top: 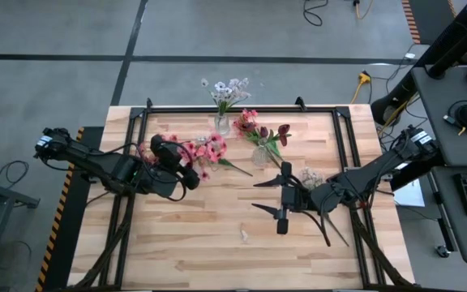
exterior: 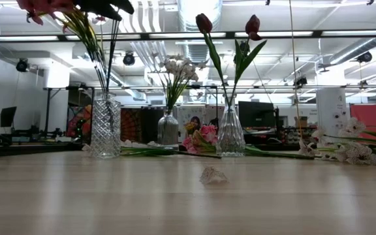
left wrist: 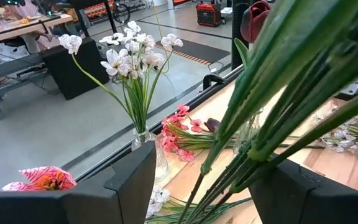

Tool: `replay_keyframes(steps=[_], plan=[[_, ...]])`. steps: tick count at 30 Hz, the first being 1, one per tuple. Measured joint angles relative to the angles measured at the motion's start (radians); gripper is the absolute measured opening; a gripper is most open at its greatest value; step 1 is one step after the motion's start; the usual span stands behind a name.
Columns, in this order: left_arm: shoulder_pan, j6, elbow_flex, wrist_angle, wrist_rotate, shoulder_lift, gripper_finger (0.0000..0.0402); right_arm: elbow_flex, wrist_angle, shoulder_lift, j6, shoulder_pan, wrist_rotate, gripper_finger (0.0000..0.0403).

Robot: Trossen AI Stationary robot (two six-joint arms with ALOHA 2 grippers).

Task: Sort flowers into vase by color
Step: Put the left pink flower into the bottom left transparent vase

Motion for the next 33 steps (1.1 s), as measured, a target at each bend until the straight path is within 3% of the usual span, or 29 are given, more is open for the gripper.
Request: replay_keyframes(steps=[6, 13, 21, 25, 28, 33], plan=[[0.0, -0.007, 0.0, 0.0, 0.004, 0.0, 0.0234, 0.0, 0.01, 0.031, 0.001, 0.0, 0.001, 0.0235], [0.0, -0.011, 0.0, -0.001, 0.016, 0.0, 0.0236, 0.0, 0.147, 0.124, -0.077, -0.043, 0.0, 0.0235], [0.0, -0.011, 0.0, -0.002, 0.016, 0.001, 0.0236, 0.0, 0.287, 0.167, -0.062, -0.181, -0.005, 0.0224], [0.0, -0.011, 0.0, -0.002, 0.016, 0.013, 0.0236, 0.0, 0.34, 0.215, -0.028, -0.255, -0.099, 0.0226], [0.0, -0.011, 0.0, -0.005, 0.016, 0.023, 0.0235, 0.0, 0.397, 0.251, -0.028, -0.294, -0.11, 0.023], [0.0, -0.011, 0.0, -0.017, 0.017, 0.029, 0.0219, 0.0, 0.393, 0.283, -0.025, -0.334, -0.108, 0.0227]])
